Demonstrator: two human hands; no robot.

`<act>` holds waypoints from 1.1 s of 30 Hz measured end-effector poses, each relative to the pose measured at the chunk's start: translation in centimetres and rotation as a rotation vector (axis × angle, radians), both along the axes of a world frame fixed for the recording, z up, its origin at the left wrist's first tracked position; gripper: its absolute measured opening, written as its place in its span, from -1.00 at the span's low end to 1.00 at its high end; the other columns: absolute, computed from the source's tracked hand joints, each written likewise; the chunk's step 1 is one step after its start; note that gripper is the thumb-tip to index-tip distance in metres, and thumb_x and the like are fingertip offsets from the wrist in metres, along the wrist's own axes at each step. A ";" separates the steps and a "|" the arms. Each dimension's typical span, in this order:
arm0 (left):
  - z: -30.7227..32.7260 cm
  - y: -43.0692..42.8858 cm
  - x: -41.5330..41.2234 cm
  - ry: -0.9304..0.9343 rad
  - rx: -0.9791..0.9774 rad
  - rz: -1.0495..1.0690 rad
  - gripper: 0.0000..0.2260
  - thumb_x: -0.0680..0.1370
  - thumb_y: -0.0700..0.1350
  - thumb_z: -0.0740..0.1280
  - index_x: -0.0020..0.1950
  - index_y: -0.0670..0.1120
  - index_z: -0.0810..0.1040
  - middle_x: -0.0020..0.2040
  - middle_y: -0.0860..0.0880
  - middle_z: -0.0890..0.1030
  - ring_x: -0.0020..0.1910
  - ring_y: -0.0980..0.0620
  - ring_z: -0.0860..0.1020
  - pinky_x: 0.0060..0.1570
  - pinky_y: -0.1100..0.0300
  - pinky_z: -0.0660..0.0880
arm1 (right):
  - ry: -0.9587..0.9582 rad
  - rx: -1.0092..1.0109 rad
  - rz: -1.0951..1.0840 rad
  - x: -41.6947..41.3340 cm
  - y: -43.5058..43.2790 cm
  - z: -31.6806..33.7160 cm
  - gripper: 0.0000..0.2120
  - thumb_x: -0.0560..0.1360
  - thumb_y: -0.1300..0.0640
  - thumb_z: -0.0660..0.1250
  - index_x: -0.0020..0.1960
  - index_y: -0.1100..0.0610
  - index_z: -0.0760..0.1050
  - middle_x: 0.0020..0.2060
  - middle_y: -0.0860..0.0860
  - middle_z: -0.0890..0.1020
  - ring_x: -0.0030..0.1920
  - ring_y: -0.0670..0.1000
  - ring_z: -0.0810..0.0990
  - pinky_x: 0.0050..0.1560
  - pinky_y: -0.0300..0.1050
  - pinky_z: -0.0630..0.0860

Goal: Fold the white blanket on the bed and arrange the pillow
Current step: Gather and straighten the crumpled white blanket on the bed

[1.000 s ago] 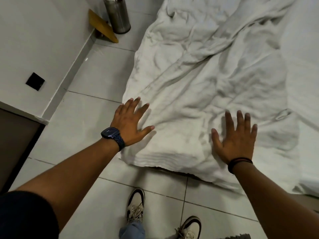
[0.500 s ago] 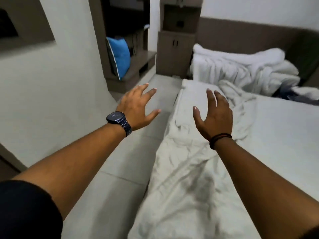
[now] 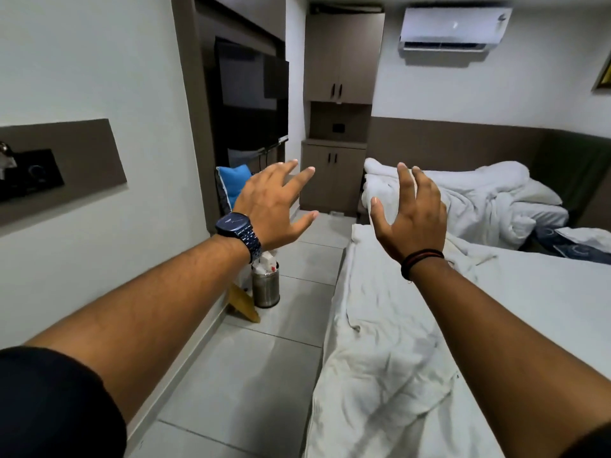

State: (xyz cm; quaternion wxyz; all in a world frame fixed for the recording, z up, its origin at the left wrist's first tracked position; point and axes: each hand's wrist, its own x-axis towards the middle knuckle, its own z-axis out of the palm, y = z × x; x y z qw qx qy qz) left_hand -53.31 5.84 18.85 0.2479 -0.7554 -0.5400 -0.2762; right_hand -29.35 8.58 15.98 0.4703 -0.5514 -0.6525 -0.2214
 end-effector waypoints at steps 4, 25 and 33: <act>1.3 4.5 -1.5 0.010 0.027 0.002 -0.35 0.50 0.24 0.27 0.52 0.01 0.25 0.47 -0.16 0.34 0.43 -0.17 0.32 0.32 -0.13 0.34 | 0.009 0.022 -0.022 -1.5 4.2 1.1 -0.41 0.47 -0.18 0.14 0.43 0.07 0.25 0.35 0.18 0.40 0.34 0.19 0.37 0.20 0.14 0.40; -0.1 35.9 -10.1 -0.016 -0.014 -0.330 -0.34 0.48 0.25 0.29 0.51 0.02 0.26 0.48 -0.13 0.32 0.43 -0.15 0.31 0.32 -0.13 0.34 | 0.002 -0.039 -0.436 -9.6 25.5 0.5 -0.42 0.47 -0.07 0.26 0.42 0.12 0.27 0.37 0.20 0.39 0.35 0.22 0.36 0.25 0.18 0.38; -0.9 47.8 -5.1 0.038 -0.049 -0.390 -0.34 0.49 0.25 0.28 0.53 0.04 0.21 0.52 -0.13 0.27 0.46 -0.16 0.27 0.36 -0.13 0.29 | -0.010 0.001 -0.519 -4.7 37.2 0.9 -0.42 0.47 -0.08 0.24 0.43 0.10 0.26 0.36 0.21 0.39 0.35 0.22 0.35 0.21 0.18 0.39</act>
